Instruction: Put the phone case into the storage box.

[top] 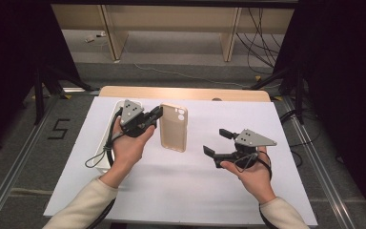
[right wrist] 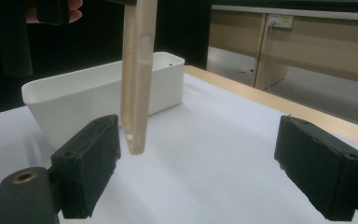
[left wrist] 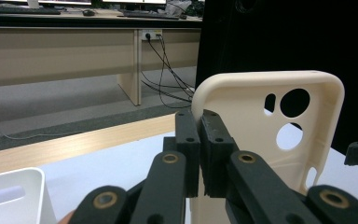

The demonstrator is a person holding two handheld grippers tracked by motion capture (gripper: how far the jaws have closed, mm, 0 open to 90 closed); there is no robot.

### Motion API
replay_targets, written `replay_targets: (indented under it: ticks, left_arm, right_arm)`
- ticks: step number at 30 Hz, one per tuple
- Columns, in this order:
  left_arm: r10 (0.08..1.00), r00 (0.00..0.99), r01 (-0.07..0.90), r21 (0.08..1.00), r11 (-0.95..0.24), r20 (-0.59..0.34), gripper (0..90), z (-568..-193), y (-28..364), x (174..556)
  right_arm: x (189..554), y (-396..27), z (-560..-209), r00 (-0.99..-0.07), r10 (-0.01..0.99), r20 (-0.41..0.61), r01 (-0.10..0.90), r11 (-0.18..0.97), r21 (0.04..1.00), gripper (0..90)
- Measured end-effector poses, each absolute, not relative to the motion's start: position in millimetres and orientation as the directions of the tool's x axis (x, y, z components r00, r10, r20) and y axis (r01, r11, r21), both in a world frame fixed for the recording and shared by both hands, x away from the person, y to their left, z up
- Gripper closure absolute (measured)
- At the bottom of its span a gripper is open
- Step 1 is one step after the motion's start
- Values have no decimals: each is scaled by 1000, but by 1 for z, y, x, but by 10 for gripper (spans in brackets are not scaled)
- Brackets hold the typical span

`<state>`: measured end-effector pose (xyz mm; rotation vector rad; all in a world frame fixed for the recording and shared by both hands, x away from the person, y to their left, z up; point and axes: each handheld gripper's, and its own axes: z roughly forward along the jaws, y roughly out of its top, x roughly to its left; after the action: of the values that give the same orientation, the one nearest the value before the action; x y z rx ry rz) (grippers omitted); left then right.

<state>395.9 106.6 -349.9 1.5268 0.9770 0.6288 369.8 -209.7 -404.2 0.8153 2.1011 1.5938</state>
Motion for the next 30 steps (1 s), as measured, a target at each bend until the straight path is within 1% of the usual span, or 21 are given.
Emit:
replay_targets:
  ticks: [2, 5, 11, 13, 19, 20, 23, 30]
  left_arm:
    - [853, 506, 234, 972, 11, -131, 868, -349, 107, 396]
    - [852, 507, 230, 973, 11, -129, 868, -348, 108, 395]
    - [856, 501, 230, 973, 12, -129, 868, -345, 110, 395]
    - [857, 497, 233, 972, 21, -137, 868, -344, 111, 394]
    - [860, 490, 230, 973, 28, -141, 868, -341, 114, 395]
    - [860, 490, 231, 973, 29, -142, 869, -341, 115, 395]
    - [862, 486, 232, 972, 31, -143, 868, -340, 116, 395]
    - [866, 478, 221, 974, 44, -148, 868, -339, 119, 395]
  right_arm:
    - [370, -210, -406, -759, 650, 40, 195, 169, 966, 154]
    - [368, -212, -406, -756, 654, 39, 203, 178, 963, 154]
    - [364, -214, -408, -760, 648, 50, 200, 161, 966, 154]
    - [361, -217, -407, -754, 656, 34, 202, 182, 962, 154]
    - [357, -222, -409, -750, 660, 41, 211, 181, 961, 154]
    - [355, -224, -409, -748, 663, 32, 220, 202, 954, 154]
    - [354, -224, -412, -750, 660, 46, 211, 172, 962, 154]
    - [348, -229, -414, -747, 663, 45, 214, 177, 961, 153]
